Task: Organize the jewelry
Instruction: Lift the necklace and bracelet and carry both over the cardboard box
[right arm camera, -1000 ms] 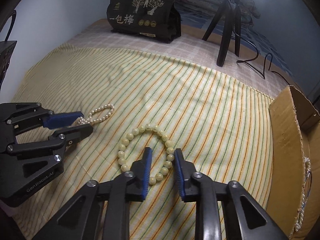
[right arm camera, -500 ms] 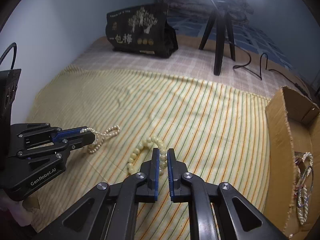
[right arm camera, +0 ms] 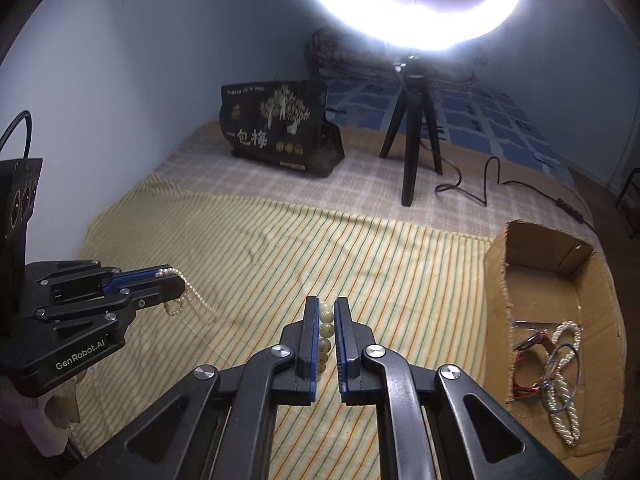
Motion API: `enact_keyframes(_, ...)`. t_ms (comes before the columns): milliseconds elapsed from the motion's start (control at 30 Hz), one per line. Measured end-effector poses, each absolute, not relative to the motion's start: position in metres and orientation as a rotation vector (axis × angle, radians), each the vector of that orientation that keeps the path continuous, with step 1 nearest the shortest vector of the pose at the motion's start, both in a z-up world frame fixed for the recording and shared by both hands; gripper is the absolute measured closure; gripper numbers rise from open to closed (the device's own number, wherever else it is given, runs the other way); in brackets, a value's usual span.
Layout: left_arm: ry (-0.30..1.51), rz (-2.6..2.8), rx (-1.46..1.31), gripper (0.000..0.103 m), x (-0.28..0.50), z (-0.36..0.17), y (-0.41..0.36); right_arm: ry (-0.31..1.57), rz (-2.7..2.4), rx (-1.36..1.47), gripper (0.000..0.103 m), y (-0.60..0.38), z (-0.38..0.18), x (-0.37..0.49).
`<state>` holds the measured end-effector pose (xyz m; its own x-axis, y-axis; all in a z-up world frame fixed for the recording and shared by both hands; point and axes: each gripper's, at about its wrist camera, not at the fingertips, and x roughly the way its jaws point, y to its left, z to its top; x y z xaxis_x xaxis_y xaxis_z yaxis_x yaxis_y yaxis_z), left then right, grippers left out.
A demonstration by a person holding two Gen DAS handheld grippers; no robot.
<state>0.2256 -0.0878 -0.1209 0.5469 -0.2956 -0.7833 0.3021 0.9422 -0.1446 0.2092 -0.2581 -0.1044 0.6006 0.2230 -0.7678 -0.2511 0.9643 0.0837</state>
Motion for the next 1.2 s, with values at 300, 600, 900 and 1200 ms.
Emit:
enact_keyframes(300,0.880,-0.387,0.000,0.098,0.213,-0.096,-0.101,0.813,0.229,-0.024,0.098,-0.279,-0.073,0.195)
enact_keyframes(600,0.849,-0.448,-0.009,0.098,0.206,-0.078,-0.136,0.763,0.154,0.016,0.098,-0.324,-0.052,0.179)
enact_keyframes(900,0.839,-0.512,0.005,0.098,0.207,-0.071,-0.184,0.737,0.073,0.075,0.098,-0.377,-0.042,0.173)
enact_keyframes(1200,0.834,-0.572,0.013,0.098,0.210,-0.068,-0.228,0.719,0.012,0.136,0.098,-0.422,-0.039,0.176)
